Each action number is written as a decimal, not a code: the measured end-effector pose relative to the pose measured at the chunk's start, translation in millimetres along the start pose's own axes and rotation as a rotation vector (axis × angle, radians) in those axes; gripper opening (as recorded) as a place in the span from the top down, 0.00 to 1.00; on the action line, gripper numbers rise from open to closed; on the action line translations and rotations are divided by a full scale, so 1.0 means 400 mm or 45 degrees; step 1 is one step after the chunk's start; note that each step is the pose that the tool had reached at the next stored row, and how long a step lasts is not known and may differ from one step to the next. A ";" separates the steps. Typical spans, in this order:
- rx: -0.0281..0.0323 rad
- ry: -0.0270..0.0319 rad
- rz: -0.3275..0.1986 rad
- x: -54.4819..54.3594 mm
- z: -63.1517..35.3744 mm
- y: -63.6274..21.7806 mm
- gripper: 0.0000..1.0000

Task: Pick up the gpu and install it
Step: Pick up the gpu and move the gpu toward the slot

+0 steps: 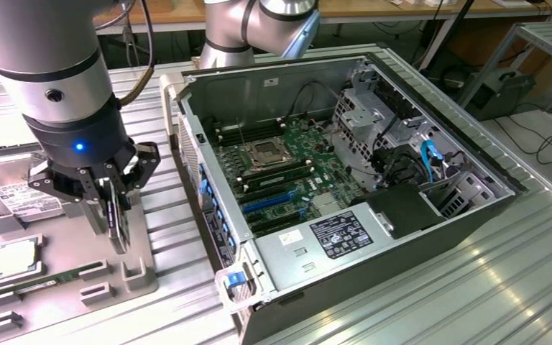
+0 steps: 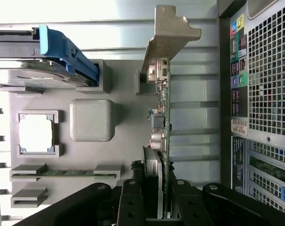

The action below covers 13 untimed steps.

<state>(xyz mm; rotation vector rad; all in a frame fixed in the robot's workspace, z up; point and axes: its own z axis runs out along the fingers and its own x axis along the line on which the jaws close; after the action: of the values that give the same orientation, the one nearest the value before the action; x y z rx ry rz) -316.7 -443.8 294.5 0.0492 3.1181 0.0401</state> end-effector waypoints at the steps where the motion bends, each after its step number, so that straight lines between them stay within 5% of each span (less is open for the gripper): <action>1: 0.0000 0.0001 0.000 0.000 -0.003 0.000 0.73; 7: -0.0001 0.0008 0.000 -0.002 -0.026 0.001 0.73; 13: -0.0028 0.0012 0.000 -0.005 -0.114 0.001 0.73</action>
<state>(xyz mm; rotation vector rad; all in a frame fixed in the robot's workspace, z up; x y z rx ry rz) -315.6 -444.8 340.2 0.0494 3.1189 0.0436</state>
